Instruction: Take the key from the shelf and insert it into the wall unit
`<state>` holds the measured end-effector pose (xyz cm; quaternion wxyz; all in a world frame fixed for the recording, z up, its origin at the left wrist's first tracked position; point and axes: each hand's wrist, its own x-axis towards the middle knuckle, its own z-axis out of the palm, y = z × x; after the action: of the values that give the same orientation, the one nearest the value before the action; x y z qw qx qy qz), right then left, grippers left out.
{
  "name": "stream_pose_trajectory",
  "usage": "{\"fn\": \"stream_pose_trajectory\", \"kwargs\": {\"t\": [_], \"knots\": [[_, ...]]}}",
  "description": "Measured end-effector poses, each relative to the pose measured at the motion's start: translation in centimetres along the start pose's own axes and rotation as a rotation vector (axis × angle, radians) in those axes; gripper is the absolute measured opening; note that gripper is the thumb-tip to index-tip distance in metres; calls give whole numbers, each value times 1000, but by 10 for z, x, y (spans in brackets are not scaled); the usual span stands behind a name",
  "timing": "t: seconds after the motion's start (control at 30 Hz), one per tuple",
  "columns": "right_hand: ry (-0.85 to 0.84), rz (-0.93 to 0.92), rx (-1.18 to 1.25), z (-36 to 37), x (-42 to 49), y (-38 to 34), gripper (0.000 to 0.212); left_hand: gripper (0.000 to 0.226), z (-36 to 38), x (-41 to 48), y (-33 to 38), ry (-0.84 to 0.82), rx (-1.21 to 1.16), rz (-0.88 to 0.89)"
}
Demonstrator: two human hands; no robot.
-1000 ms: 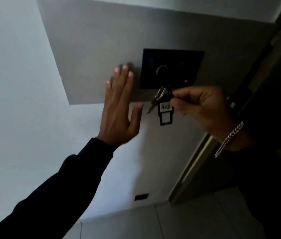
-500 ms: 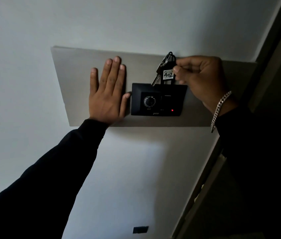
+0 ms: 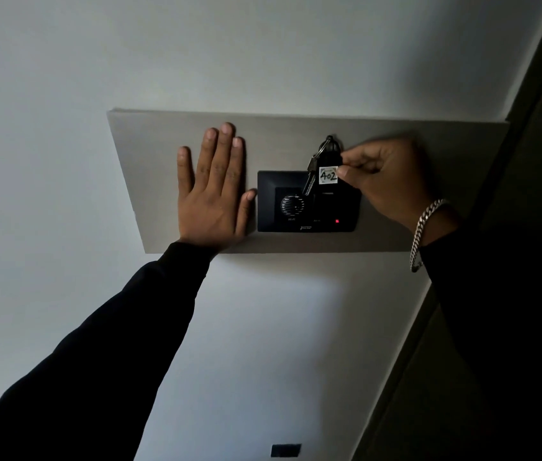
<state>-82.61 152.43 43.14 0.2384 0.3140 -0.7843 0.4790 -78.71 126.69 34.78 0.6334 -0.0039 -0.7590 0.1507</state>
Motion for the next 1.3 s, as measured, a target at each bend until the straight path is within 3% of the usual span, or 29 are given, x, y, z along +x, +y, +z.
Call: {"fn": "stream_pose_trajectory", "kwargs": {"t": [0.1, 0.17, 0.27, 0.37, 0.5, 0.6, 1.07, 1.3], "knots": [[-2, -78, -52, -7, 4, -13, 34, 69, -1, 0, -1, -7, -6, 2], [-23, -227, -164, -9, 10, -29, 39, 69, 0, 0, -2, -16, -2, 6], [-130, -412, -419, -7, 21, -48, 23, 69, 0, 0, -3, -22, 0, 7], [-110, -490, -410, -8, 24, -50, 14, 69, -1, 1, -2, -23, -2, 5], [139, -445, -132, 0, 8, -33, 19, 70, -4, 0, -1, -44, -6, 1], [215, -388, -30, 7, 5, -18, 20, 69, -5, 8, -1, -44, -35, 3], [269, -472, -22, 18, -12, 4, 11, 71, -2, 15, 0, -38, 1, 9], [270, -406, 76, 12, -21, 4, 17, 71, -24, 24, 6, -162, -103, -38]]}}
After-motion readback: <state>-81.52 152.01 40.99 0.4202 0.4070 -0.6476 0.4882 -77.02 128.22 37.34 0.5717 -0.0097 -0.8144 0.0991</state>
